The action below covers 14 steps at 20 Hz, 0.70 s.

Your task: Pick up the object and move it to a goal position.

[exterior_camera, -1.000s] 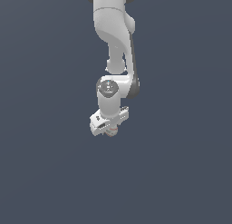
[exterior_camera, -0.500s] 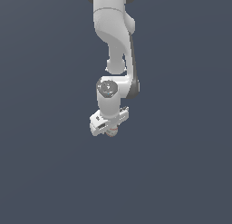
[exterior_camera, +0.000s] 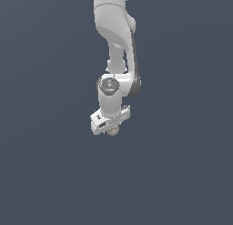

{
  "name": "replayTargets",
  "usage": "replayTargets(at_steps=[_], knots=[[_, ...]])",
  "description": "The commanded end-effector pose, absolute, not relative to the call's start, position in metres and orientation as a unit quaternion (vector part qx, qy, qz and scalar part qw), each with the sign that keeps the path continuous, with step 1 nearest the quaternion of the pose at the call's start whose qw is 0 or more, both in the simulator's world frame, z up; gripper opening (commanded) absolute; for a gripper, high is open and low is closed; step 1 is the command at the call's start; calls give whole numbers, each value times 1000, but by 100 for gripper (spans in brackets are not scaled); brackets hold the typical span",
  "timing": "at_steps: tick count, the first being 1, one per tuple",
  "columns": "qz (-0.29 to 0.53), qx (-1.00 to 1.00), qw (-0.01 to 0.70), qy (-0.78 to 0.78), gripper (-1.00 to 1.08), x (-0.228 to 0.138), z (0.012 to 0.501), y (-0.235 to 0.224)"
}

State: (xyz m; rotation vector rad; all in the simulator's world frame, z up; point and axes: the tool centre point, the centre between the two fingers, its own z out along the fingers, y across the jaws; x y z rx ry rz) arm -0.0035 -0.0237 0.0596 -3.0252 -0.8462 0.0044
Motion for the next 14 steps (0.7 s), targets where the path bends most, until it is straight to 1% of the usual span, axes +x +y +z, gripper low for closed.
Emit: replayTargets(at_steps=[1, 10, 14], knots=[[0, -963, 0, -270, -100, -4, 71, -21], [0, -963, 0, -270, -100, -11, 134, -4], [0, -963, 0, -270, -100, -13, 155, 1]])
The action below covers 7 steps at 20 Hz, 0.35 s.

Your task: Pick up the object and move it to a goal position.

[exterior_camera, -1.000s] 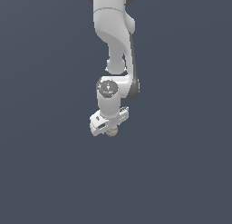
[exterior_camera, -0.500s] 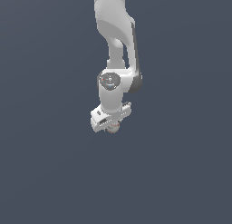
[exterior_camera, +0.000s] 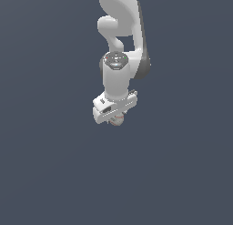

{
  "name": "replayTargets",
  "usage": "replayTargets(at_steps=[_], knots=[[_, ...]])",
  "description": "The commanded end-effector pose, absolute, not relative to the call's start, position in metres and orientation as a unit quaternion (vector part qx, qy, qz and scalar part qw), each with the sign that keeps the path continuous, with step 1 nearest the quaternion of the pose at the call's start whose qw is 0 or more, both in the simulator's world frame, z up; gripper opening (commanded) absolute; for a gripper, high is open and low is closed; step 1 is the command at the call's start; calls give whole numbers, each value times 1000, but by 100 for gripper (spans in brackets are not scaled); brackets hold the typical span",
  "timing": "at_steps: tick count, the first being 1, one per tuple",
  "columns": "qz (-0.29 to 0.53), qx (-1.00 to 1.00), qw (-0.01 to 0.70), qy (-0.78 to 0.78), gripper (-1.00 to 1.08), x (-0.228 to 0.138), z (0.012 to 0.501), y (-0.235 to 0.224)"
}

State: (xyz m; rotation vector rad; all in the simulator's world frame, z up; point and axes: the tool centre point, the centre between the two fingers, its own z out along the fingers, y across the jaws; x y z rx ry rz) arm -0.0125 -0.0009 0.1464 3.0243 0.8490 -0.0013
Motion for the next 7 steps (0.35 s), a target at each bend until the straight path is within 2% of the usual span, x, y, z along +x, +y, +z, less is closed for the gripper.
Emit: replayTargets(at_steps=[1, 7], knots=[[0, 963, 0, 270, -100, -13, 159, 2], [0, 963, 0, 270, -100, -13, 168, 4]])
